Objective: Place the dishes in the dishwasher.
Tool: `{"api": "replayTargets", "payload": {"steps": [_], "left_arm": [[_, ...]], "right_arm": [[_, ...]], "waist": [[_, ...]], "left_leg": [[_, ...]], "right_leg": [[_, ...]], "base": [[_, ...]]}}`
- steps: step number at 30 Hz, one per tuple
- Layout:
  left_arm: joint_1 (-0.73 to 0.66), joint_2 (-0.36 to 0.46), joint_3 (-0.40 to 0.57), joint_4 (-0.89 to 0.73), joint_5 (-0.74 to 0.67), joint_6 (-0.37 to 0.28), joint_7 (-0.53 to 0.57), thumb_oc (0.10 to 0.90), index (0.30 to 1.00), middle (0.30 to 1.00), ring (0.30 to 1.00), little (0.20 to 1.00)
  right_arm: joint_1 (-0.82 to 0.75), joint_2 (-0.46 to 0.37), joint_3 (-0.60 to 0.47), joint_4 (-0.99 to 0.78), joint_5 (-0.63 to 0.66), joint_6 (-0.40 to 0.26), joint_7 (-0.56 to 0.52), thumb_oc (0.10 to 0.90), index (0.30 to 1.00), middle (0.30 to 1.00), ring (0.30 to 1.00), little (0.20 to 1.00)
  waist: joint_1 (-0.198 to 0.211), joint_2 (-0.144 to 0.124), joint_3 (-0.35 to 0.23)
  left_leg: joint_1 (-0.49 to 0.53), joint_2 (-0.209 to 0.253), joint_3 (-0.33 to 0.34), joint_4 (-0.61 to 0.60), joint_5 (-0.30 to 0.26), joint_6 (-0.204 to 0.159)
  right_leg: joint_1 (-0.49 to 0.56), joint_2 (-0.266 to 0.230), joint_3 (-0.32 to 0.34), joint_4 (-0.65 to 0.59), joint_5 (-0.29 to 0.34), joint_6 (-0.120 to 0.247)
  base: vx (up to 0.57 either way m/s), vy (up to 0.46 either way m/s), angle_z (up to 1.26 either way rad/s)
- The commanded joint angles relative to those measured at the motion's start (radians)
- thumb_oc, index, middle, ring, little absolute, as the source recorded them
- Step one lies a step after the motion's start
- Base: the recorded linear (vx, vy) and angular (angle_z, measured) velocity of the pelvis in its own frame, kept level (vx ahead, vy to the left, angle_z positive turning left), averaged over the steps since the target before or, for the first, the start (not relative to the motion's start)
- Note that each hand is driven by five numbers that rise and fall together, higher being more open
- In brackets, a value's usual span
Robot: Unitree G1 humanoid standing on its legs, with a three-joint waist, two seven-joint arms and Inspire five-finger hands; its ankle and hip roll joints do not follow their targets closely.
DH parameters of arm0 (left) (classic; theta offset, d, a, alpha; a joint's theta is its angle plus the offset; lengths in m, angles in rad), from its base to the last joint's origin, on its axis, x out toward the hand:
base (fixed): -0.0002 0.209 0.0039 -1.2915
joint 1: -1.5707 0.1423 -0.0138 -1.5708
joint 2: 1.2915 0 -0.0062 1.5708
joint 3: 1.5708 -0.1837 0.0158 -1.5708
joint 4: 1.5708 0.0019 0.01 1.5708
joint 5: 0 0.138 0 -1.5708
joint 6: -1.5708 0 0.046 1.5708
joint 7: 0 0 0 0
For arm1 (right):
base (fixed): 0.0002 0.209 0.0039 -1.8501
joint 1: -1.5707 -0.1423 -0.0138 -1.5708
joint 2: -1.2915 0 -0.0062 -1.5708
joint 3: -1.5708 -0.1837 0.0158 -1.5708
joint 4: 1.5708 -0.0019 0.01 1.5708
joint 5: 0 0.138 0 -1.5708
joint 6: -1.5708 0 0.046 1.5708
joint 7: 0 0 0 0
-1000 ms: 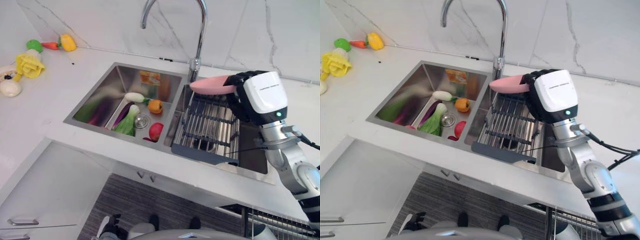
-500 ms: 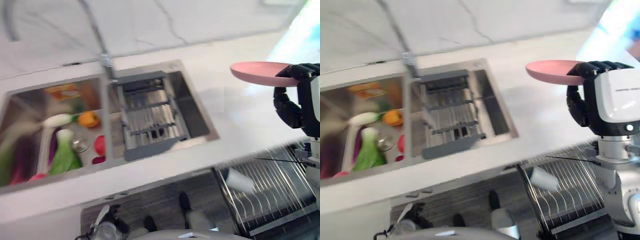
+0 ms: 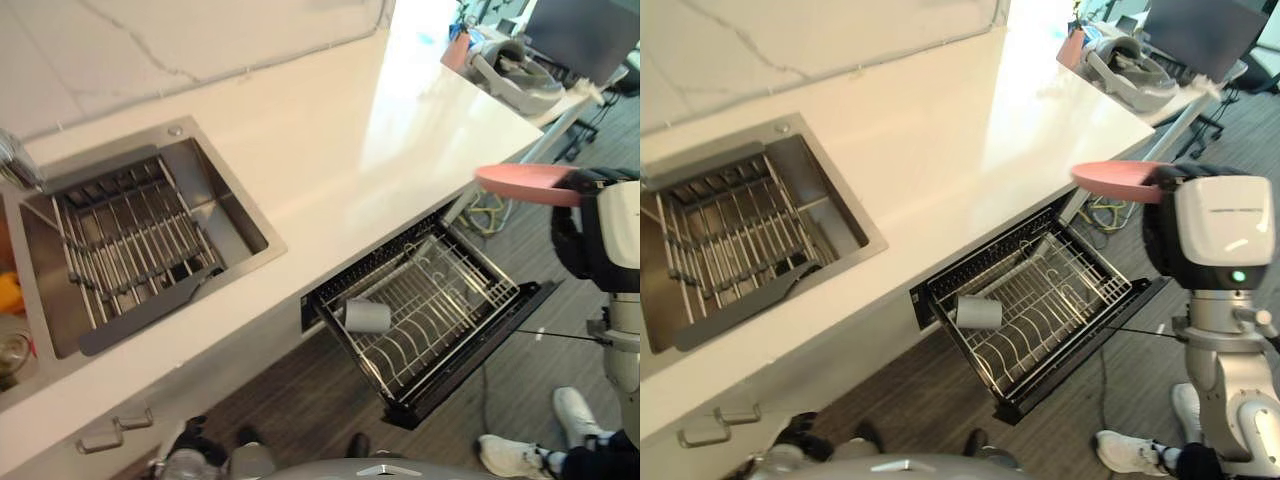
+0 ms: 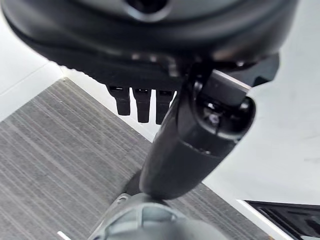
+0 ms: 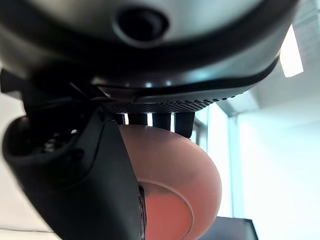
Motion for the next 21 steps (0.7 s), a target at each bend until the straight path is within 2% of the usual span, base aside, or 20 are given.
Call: {"api": "replayTargets", "payload": {"steps": [1, 2, 3, 4, 6, 7, 8, 9, 10, 11, 21], "left_arm": [[-0.055, 0.000, -0.046, 0.025, 0.010, -0.017, 0.017, 0.800, 0.900, 0.900, 0.900, 0.900], [-0.049, -0.005, -0.058, 0.016, 0.014, -0.017, 0.017, 0.800, 0.900, 0.900, 0.900, 0.900], [-0.048, -0.005, -0.058, 0.016, 0.014, -0.017, 0.017, 0.800, 0.900, 0.900, 0.900, 0.900], [-0.049, -0.011, -0.073, 0.013, 0.014, -0.019, 0.016, 0.800, 0.900, 0.900, 0.900, 0.900], [-0.050, -0.012, -0.087, 0.005, 0.017, -0.018, 0.012, 0.800, 0.900, 0.900, 0.900, 0.900], [-0.051, -0.011, -0.096, -0.003, 0.020, -0.017, 0.008, 0.800, 0.900, 0.900, 0.900, 0.900], [-0.050, -0.011, -0.101, -0.005, 0.020, -0.017, 0.008, 0.800, 0.900, 0.900, 0.900, 0.900], [-0.050, -0.011, -0.101, -0.006, 0.020, -0.017, 0.007, 0.800, 0.900, 0.900, 0.900, 0.900], [-0.050, -0.010, -0.105, -0.005, 0.018, -0.017, 0.008, 0.800, 0.900, 0.900, 0.900, 0.900], [-0.053, -0.006, -0.116, 0.000, 0.020, -0.017, 0.008, 0.800, 0.900, 0.900, 0.900, 0.900], [-0.047, -0.001, -0.132, 0.012, 0.006, -0.021, -0.001, 0.800, 0.900, 0.900, 0.900, 0.900]], "right_arm": [[-0.011, 0.034, -0.067, -0.100, 0.005, -0.010, -0.068, 0.400, 0.300, 0.300, 0.300, 0.300], [0.020, 0.060, -0.029, -0.076, 0.009, -0.017, -0.062, 0.400, 0.300, 0.300, 0.300, 0.300], [0.020, 0.060, -0.028, -0.076, 0.009, -0.017, -0.062, 0.400, 0.300, 0.300, 0.300, 0.300], [0.036, 0.068, 0.019, -0.043, 0.013, -0.022, -0.048, 0.400, 0.300, 0.300, 0.300, 0.300], [0.033, 0.061, 0.067, -0.003, 0.011, -0.022, -0.025, 0.400, 0.300, 0.300, 0.300, 0.300], [0.020, 0.054, 0.093, 0.020, 0.009, -0.022, -0.014, 0.400, 0.300, 0.300, 0.300, 0.300], [0.014, 0.047, 0.115, 0.039, 0.006, -0.021, -0.007, 0.400, 0.300, 0.300, 0.300, 0.300], [0.011, 0.046, 0.117, 0.043, 0.006, -0.021, -0.009, 0.400, 0.300, 0.300, 0.300, 0.300], [0.000, 0.040, 0.141, 0.067, 0.001, -0.019, -0.001, 0.400, 0.300, 0.300, 0.300, 0.300], [-0.040, 0.024, 0.196, 0.125, -0.005, -0.012, 0.006, 0.400, 0.300, 0.300, 0.300, 0.300], [-0.210, -0.022, 0.416, 0.378, -0.052, 0.008, 0.079, 0.400, 0.300, 0.300, 0.300, 0.300]], "waist": [[-0.051, 0.016, 0.019], [-0.059, 0.028, 0.019], [-0.060, 0.028, 0.023], [-0.064, 0.041, 0.027], [-0.062, 0.050, 0.028], [-0.060, 0.054, 0.025], [-0.055, 0.058, 0.030], [-0.057, 0.057, 0.026], [-0.051, 0.061, 0.031], [-0.038, 0.066, 0.030], [0.020, 0.075, 0.037]], "left_leg": [[0.103, -0.011, 0.022, -0.122, -0.003, -0.028], [0.116, -0.013, -0.008, -0.128, -0.018, -0.038], [0.108, -0.007, 0.016, -0.121, 0.000, -0.030], [0.111, -0.006, 0.012, -0.121, 0.002, -0.032], [0.114, -0.004, 0.007, -0.122, 0.004, -0.035], [0.122, -0.010, -0.023, -0.129, -0.014, -0.044], [0.114, -0.005, -0.004, -0.124, 0.006, -0.037], [0.122, -0.010, -0.029, -0.129, -0.013, -0.045], [0.114, -0.005, -0.010, -0.125, 0.007, -0.038], [0.113, -0.006, -0.023, -0.126, 0.011, -0.039], [0.111, -0.003, -0.055, -0.126, 0.029, -0.052]], "right_leg": [[0.056, -0.052, 0.030, 0.012, -0.061, 0.129], [0.071, -0.050, 0.043, 0.015, -0.084, 0.126], [0.066, -0.048, 0.026, 0.014, -0.070, 0.122], [0.071, -0.046, 0.025, 0.014, -0.075, 0.116], [0.074, -0.044, 0.021, 0.014, -0.080, 0.112], [0.082, -0.044, 0.034, 0.015, -0.097, 0.114], [0.078, -0.042, 0.014, 0.014, -0.083, 0.108], [0.084, -0.044, 0.030, 0.015, -0.098, 0.111], [0.081, -0.040, 0.009, 0.015, -0.085, 0.106], [0.087, -0.036, 0.003, 0.015, -0.087, 0.100], [0.104, -0.024, -0.053, 0.012, -0.094, 0.092]], "base": [[-0.01, -0.039, 0.07], [-0.08, -0.049, 0.14], [-0.02, -0.032, 0.06], [-0.08, -0.030, -0.06], [0.01, -0.020, 0.07], [0.00, 0.000, 0.00], [0.06, -0.007, 0.07], [-0.08, -0.025, 0.16], [-0.01, -0.029, 0.34], [-0.08, -0.044, 0.39], [0.00, -0.031, 0.20]]}}
